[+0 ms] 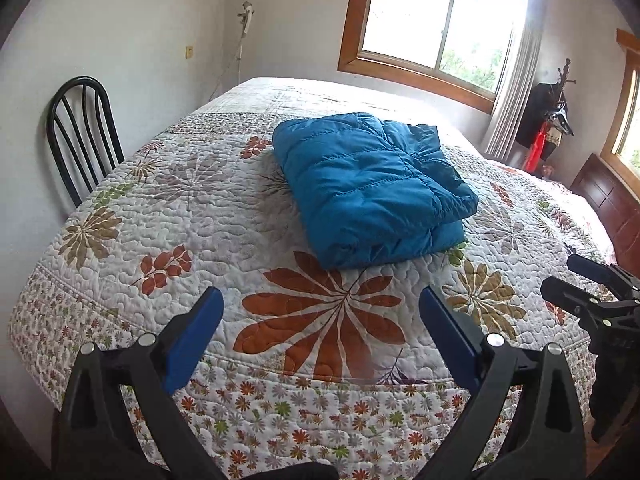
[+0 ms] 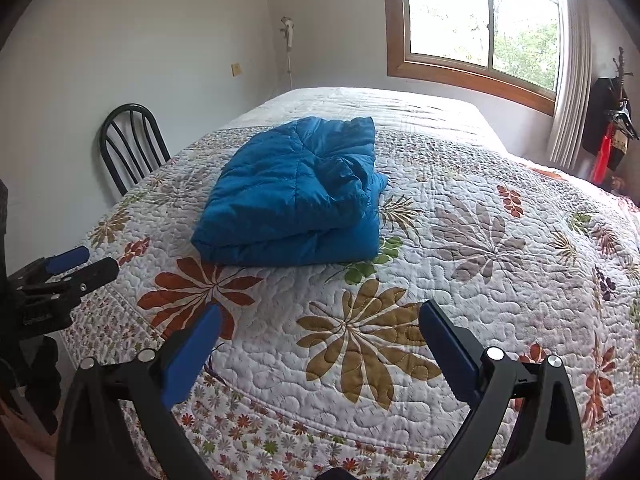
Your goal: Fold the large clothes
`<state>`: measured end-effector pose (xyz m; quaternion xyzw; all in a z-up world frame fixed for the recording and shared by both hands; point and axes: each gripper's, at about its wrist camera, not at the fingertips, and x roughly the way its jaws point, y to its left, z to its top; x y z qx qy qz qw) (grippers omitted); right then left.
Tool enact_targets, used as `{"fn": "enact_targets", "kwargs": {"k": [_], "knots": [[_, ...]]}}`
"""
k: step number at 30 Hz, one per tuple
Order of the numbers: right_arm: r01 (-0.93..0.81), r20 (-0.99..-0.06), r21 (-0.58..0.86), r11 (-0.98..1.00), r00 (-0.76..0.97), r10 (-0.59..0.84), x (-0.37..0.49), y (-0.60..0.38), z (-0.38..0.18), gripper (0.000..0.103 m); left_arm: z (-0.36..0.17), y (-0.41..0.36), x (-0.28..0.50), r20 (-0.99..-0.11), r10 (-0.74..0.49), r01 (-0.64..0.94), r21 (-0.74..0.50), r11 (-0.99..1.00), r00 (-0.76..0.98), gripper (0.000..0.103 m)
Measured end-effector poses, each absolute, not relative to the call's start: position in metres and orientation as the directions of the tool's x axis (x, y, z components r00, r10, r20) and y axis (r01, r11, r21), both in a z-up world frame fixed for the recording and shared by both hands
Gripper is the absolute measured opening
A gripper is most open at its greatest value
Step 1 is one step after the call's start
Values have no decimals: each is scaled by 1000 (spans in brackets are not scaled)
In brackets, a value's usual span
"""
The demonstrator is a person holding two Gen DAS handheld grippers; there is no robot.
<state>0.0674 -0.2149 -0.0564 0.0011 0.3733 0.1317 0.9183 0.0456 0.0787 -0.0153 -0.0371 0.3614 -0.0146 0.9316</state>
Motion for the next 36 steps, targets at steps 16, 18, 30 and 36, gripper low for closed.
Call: {"fn": "enact_targets", "kwargs": {"k": [16,18,30,36], "knots": [[-212,-684,90,973,697,215,51,-218,-56,99,-8,66,25,-658,-34,7,-44,999,753,99],[-212,-683,87,973,698,213,50,-219,-55,99,-8,66,24,-658,-30,4,-41,999,753,99],[-211,-680,82,974,703,209,47,-221,-54,99,-7,63,20,-655,-19,5,-24,1000,756,99],[-211,-680,81,974,703,209,47,-221,-54,99,-6,62,19,-653,-19,9,-20,1000,757,99]]}}
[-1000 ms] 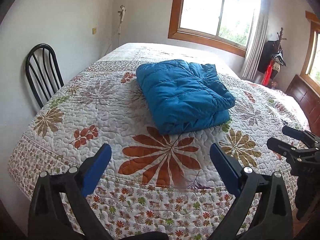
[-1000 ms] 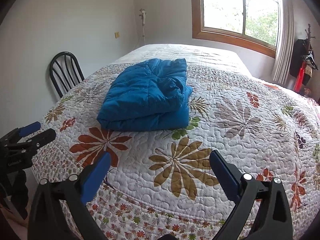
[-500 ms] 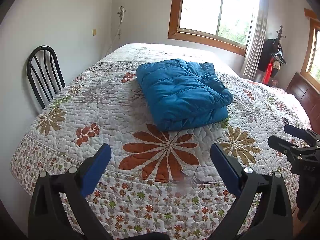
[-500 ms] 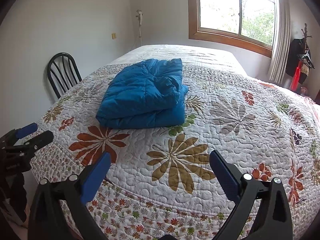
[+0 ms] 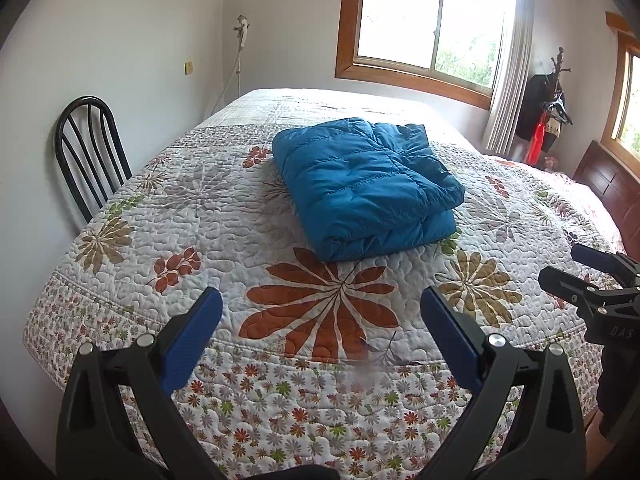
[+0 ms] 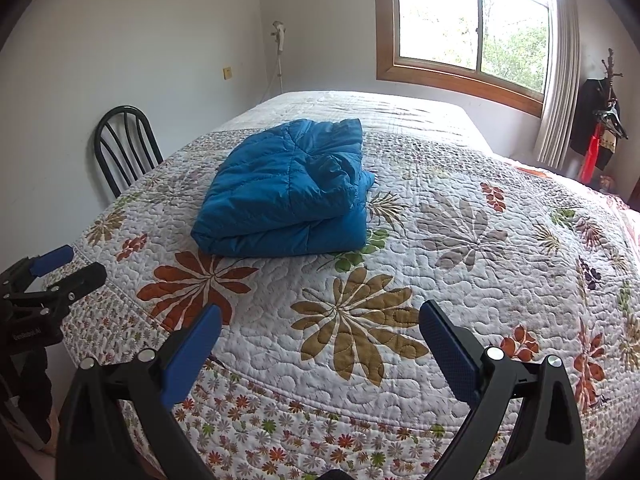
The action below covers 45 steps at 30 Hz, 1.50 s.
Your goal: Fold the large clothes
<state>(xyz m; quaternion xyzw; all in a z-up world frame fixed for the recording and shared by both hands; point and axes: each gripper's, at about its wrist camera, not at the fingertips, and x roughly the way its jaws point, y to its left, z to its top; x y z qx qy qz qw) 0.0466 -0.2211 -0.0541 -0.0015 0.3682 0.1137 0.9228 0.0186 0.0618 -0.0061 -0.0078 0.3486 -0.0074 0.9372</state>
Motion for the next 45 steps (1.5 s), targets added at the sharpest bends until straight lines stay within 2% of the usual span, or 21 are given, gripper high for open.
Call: {"fn": "enact_targets", "kwargs": {"k": [45], "knots": [[-217,-682,77,973,701,210,46,-218,-55,99,-9,63,23,-661,-25,11,-25,1000,750,99]]}}
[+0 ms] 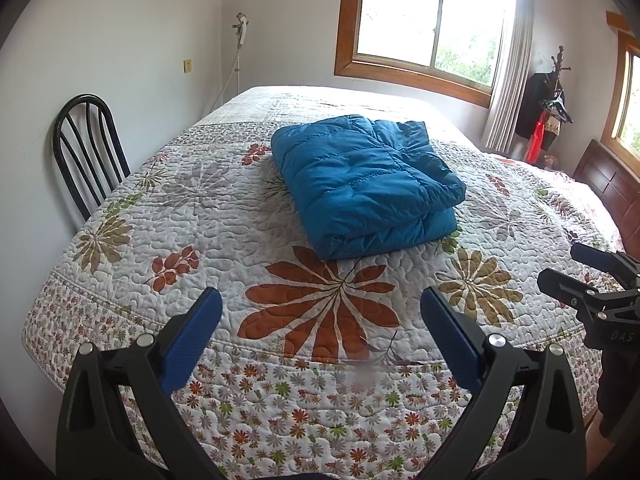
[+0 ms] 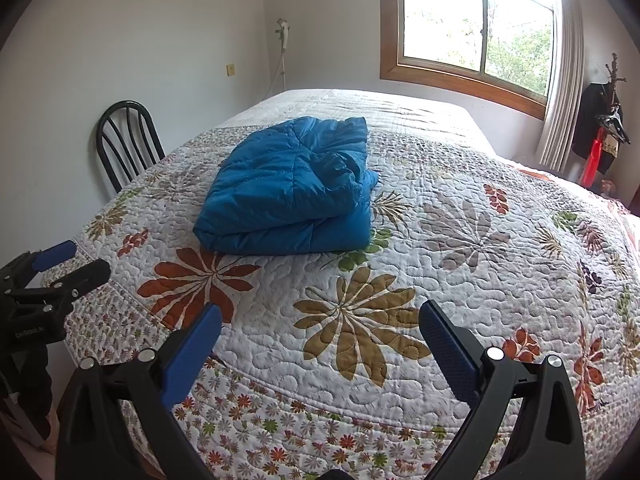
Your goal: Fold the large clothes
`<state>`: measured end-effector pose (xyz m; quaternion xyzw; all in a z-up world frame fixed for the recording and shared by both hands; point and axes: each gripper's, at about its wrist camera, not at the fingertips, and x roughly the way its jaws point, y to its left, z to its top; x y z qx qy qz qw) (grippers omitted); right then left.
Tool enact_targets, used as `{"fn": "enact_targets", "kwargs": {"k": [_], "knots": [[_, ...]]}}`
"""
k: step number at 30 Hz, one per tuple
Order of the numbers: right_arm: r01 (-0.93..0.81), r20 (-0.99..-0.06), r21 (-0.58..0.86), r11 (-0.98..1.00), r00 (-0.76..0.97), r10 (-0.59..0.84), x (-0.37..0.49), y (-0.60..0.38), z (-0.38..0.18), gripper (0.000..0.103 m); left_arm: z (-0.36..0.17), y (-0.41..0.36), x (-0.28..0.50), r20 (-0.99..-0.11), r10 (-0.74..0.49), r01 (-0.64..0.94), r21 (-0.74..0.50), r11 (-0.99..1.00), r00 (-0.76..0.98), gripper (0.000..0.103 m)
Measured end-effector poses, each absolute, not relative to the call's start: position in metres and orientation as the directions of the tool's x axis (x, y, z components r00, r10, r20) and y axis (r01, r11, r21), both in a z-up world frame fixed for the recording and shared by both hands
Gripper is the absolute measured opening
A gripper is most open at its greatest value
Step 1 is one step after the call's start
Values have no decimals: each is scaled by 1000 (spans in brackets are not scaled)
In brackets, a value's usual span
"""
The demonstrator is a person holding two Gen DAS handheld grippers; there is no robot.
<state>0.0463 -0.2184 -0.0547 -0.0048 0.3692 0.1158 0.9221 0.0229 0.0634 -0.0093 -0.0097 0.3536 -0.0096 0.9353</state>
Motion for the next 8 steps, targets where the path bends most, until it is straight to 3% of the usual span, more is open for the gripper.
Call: {"fn": "enact_targets", "kwargs": {"k": [8], "knots": [[-220,-681,76,973,701,211,47,-220,-55,99,-9,63,24,-665,-27,12,-26,1000,746,99]]}}
